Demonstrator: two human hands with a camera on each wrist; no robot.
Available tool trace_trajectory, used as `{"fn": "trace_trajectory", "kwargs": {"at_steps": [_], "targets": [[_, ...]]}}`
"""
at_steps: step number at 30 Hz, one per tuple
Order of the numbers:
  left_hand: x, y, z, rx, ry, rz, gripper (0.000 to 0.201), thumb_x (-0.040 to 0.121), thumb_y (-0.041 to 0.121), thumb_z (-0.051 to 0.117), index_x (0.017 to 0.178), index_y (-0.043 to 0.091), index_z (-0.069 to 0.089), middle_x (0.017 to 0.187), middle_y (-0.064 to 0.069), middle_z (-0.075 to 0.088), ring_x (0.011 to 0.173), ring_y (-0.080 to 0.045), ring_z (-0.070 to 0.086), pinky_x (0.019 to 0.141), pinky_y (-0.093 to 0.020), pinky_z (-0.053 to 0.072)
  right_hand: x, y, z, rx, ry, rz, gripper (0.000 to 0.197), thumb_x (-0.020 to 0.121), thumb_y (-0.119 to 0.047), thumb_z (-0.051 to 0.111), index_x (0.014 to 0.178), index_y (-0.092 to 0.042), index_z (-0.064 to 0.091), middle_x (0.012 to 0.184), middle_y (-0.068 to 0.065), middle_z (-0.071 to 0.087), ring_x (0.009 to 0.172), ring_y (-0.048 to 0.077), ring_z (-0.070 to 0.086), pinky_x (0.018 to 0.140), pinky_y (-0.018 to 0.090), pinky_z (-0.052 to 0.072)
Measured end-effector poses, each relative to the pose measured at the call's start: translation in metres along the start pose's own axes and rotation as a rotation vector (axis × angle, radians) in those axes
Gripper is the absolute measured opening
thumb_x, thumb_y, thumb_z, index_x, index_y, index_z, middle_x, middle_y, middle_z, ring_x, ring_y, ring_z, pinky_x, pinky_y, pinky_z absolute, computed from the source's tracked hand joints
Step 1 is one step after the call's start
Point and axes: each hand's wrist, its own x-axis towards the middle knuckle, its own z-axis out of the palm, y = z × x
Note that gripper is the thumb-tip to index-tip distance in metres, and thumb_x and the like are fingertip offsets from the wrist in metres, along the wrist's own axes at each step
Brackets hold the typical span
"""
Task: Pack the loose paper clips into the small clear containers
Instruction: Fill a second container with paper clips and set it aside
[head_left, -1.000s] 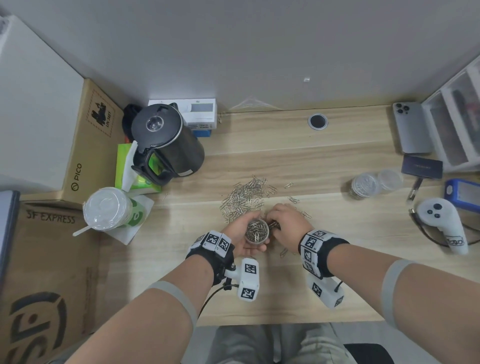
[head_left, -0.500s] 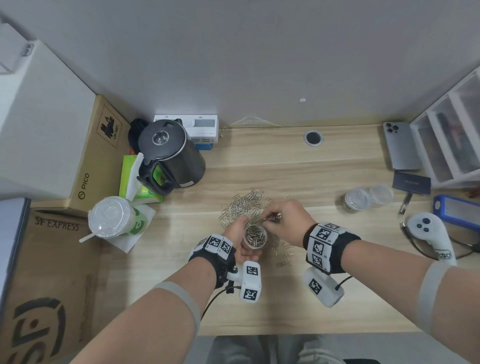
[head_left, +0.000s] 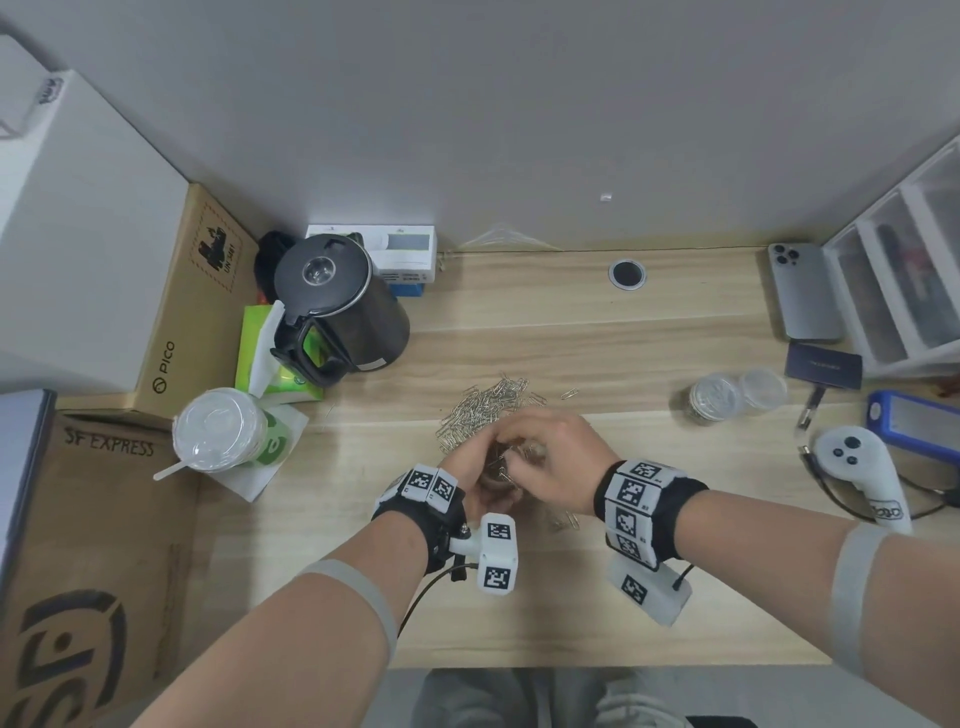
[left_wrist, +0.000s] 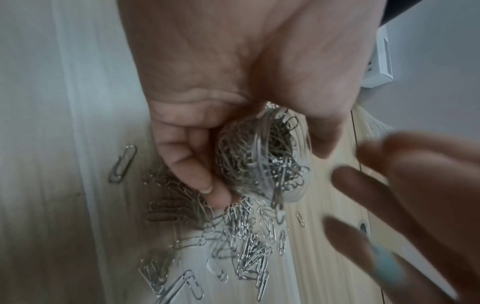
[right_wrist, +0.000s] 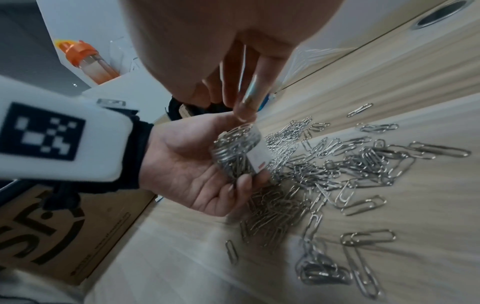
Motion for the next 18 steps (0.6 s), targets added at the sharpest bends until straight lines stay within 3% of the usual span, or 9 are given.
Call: {"fn": "trace_trajectory", "kwargs": {"at_steps": [2, 4, 6, 8, 10, 14, 18], "targets": [[-0.003, 0.002, -0.005, 0.050, -0.028, -0.024, 0.059, 0.072, 0.061, 0.080, 0.106, 0.014, 0.072, 0.085, -0.011, 0.069, 0.060, -0.025, 0.061, 0.054, -0.029, 0.052, 0.003, 0.008, -0.007, -0.039, 0.033, 0.082, 0.021, 0.084, -0.025, 0.058, 0.104, -0.024, 0.067, 0.104, -0.010, 0.063, 0.092, 0.011, 0.060, 0.084, 0.034, 0.052], [-0.004, 0.002, -0.012, 0.061, -0.044, -0.037, 0.065, 0.067, 0.062, 0.084, 0.111, 0.016, 0.070, 0.090, -0.014, 0.069, 0.060, -0.023, 0.061, 0.051, -0.029, 0.051, 0.005, 0.023, -0.012, -0.152, -0.033, 0.236, 0.033, 0.083, -0.030, 0.062, 0.116, -0.025, 0.061, 0.116, -0.007, 0.056, 0.103, 0.013, 0.057, 0.089, 0.036, 0.050], [-0.005, 0.002, -0.021, 0.082, -0.060, -0.031, 0.072, 0.065, 0.057, 0.088, 0.119, 0.014, 0.066, 0.089, -0.014, 0.069, 0.063, -0.023, 0.062, 0.055, -0.030, 0.054, 0.004, 0.038, -0.012, -0.277, -0.204, 0.372, 0.068, 0.071, -0.043, 0.073, 0.132, -0.026, 0.049, 0.130, -0.003, 0.044, 0.120, 0.019, 0.047, 0.097, 0.037, 0.048], [-0.007, 0.001, -0.027, 0.114, -0.074, -0.011, 0.075, 0.064, 0.051, 0.091, 0.125, 0.017, 0.062, 0.091, -0.014, 0.071, 0.068, -0.023, 0.064, 0.060, -0.030, 0.056, 0.000, 0.046, -0.008, -0.364, -0.352, 0.413, 0.111, 0.049, -0.061, 0.081, 0.144, -0.028, 0.034, 0.139, 0.000, 0.033, 0.129, 0.021, 0.034, 0.101, 0.040, 0.046], [-0.008, -0.001, -0.032, 0.127, -0.088, 0.005, 0.072, 0.063, 0.047, 0.090, 0.120, 0.016, 0.062, 0.089, -0.012, 0.072, 0.072, -0.023, 0.066, 0.059, -0.029, 0.057, -0.004, 0.047, 0.001, -0.448, -0.434, 0.384, 0.131, 0.036, -0.071, 0.082, 0.147, -0.030, 0.025, 0.142, 0.001, 0.028, 0.130, 0.022, 0.026, 0.100, 0.043, 0.047], [-0.010, -0.006, -0.036, 0.119, -0.063, 0.020, 0.084, 0.057, 0.047, 0.090, 0.128, 0.013, 0.060, 0.089, -0.014, 0.076, 0.082, -0.028, 0.071, 0.052, -0.027, 0.057, 0.000, 0.044, 0.023, -0.468, -0.372, 0.328, 0.105, 0.052, -0.052, 0.085, 0.141, -0.037, 0.032, 0.134, 0.000, 0.031, 0.124, 0.021, 0.028, 0.090, 0.038, 0.050], [-0.008, -0.012, -0.040, 0.077, -0.066, 0.016, 0.088, 0.060, 0.050, 0.088, 0.135, 0.013, 0.059, 0.095, -0.016, 0.074, 0.085, -0.029, 0.072, 0.054, -0.026, 0.058, 0.004, 0.046, 0.034, -0.309, -0.348, 0.298, 0.069, 0.072, -0.030, 0.080, 0.133, -0.032, 0.049, 0.121, -0.002, 0.040, 0.113, 0.019, 0.037, 0.097, 0.037, 0.043]]}}
